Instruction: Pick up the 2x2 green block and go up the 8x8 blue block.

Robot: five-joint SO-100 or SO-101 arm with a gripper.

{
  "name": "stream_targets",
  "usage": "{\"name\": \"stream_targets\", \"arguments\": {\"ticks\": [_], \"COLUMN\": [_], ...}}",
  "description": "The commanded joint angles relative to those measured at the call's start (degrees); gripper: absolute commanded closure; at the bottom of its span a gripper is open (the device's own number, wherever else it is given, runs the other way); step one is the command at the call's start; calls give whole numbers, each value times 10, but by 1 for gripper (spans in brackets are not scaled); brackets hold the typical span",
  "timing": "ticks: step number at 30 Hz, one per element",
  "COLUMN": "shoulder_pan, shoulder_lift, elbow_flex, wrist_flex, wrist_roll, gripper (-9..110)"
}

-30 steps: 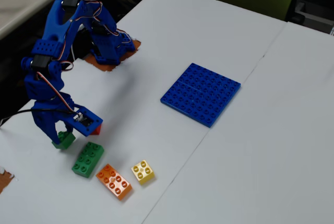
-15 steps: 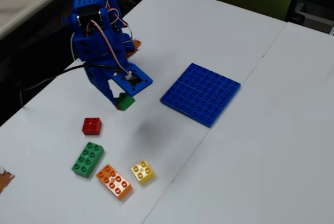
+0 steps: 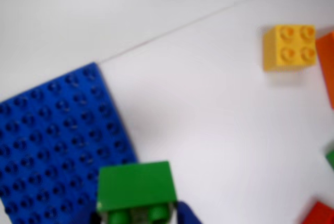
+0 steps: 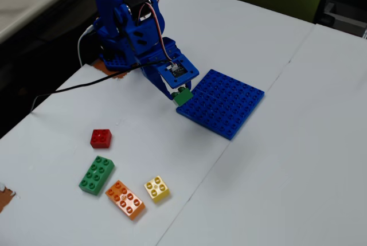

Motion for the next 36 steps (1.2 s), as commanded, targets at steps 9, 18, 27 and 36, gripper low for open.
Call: {"name": "stream_targets", "arguments": {"ticks": [9,18,27,36], "shoulder_pan": [-32,-39,-51,-62], "shoulder_lift": [29,34,39,35], "elbow_flex": [-4,-8,-26,-32], "wrist_flex": [-45,-45,-46,-54], "wrist_roll": [57,71,112,129], "gripper": [94,94,94,95]}}
